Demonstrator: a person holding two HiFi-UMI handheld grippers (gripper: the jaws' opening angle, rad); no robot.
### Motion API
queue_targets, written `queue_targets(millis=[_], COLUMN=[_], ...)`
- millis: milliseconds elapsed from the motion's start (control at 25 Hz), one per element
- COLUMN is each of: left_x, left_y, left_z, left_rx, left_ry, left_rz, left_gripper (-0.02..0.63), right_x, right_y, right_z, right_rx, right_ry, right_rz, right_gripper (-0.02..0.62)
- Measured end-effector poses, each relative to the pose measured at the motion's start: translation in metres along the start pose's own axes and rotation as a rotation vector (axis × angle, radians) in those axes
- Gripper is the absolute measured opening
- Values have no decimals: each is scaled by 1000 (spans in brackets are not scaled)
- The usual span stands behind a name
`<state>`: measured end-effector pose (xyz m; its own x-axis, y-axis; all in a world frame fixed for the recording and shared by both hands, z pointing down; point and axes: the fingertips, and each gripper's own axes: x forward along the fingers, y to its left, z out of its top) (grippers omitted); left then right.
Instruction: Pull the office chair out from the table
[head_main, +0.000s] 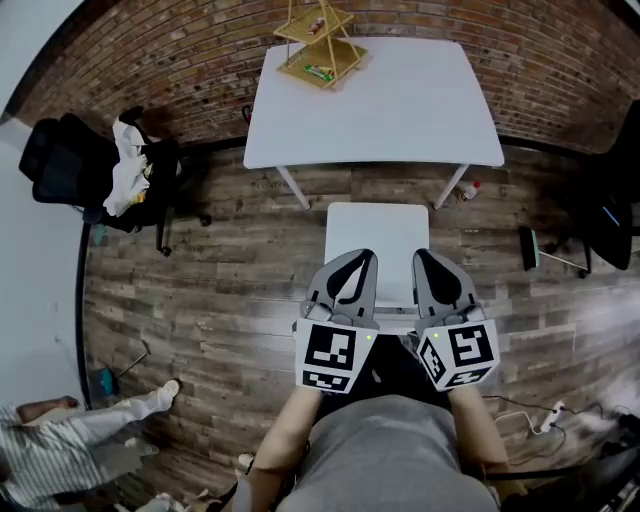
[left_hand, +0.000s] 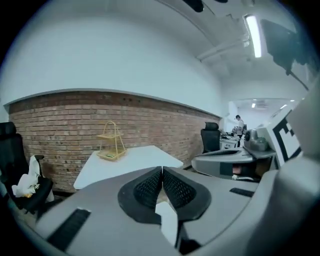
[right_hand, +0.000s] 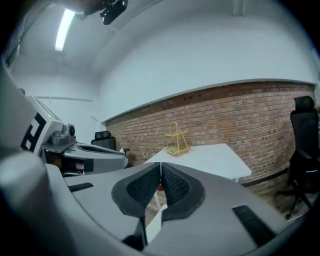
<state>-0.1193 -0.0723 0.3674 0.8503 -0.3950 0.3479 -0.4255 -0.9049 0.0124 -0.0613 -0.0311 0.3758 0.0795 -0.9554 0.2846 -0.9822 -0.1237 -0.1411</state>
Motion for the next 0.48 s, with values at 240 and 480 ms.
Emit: queue_targets(millis=[240, 480], left_x=[-5, -10], left_y=[0, 0], left_z=[8, 4], left_rx=[-43, -34], left_ry=[-48, -33], left_rz=[71, 96], left_gripper=[15, 15], right_x=[-6, -11], right_y=[2, 3], right_z=[13, 11], right_rx=[-5, 12], right_ry=[-59, -57], right_rz=[-60, -69], right_gripper=[15, 14])
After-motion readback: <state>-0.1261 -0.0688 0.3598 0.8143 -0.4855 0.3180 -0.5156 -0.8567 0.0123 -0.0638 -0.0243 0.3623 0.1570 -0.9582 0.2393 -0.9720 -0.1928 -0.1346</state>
